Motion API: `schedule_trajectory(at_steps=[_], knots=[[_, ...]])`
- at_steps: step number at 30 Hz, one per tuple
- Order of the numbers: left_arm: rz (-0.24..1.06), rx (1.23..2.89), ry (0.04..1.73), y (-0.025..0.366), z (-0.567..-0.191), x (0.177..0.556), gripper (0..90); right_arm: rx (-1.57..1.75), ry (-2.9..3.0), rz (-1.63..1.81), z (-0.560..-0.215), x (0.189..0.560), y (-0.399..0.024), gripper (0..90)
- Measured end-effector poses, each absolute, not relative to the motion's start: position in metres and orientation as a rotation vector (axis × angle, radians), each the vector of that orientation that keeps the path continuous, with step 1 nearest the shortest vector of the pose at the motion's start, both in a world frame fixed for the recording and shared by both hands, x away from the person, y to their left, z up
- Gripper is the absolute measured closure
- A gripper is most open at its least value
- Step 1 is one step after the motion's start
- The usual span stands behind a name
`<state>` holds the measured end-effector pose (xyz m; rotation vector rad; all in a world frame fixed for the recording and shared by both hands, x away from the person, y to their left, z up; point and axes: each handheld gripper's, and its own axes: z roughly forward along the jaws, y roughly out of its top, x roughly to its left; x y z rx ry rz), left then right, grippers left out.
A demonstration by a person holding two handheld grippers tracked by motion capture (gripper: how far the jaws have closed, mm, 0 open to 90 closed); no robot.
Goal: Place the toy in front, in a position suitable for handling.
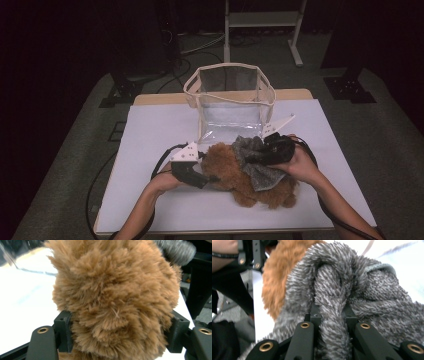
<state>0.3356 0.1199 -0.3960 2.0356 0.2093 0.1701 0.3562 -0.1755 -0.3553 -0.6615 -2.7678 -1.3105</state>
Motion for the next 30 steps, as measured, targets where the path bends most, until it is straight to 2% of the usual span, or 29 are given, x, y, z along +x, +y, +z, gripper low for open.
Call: schedule_trajectory(at_steps=[5, 15, 18, 22, 25, 29, 30], knots=[[0.227, 2.031, 0.181, 0.122, -0.361, 0.337, 31.4, -0.637, -2.668, -1.484, -0.336, 0.359, -0.174, 76.6], [0.388, 2.072, 0.068, 0.141, -0.275, 0.324, 31.8, -0.588, -2.515, -1.744, -0.297, 0.355, -0.168, 76.8], [0.38, 2.107, 0.06, 0.143, -0.268, 0.321, 31.7, -0.558, -2.498, -1.758, -0.296, 0.352, -0.165, 76.6], [0.352, 2.133, 0.065, 0.133, -0.285, 0.325, 30.9, -0.584, -2.548, -1.692, -0.306, 0.351, -0.17, 76.3], [0.317, 2.086, 0.064, 0.123, -0.291, 0.33, 30.8, -0.644, -2.568, -1.649, -0.312, 0.351, -0.19, 76.3], [0.32, 2.069, 0.026, 0.098, -0.281, 0.333, 30.4, -0.622, -2.649, -1.646, -0.281, 0.345, -0.207, 76.0], [0.325, 2.076, 0.01, 0.091, -0.278, 0.334, 30.1, -0.593, -2.71, -1.657, -0.258, 0.343, -0.208, 75.9]])
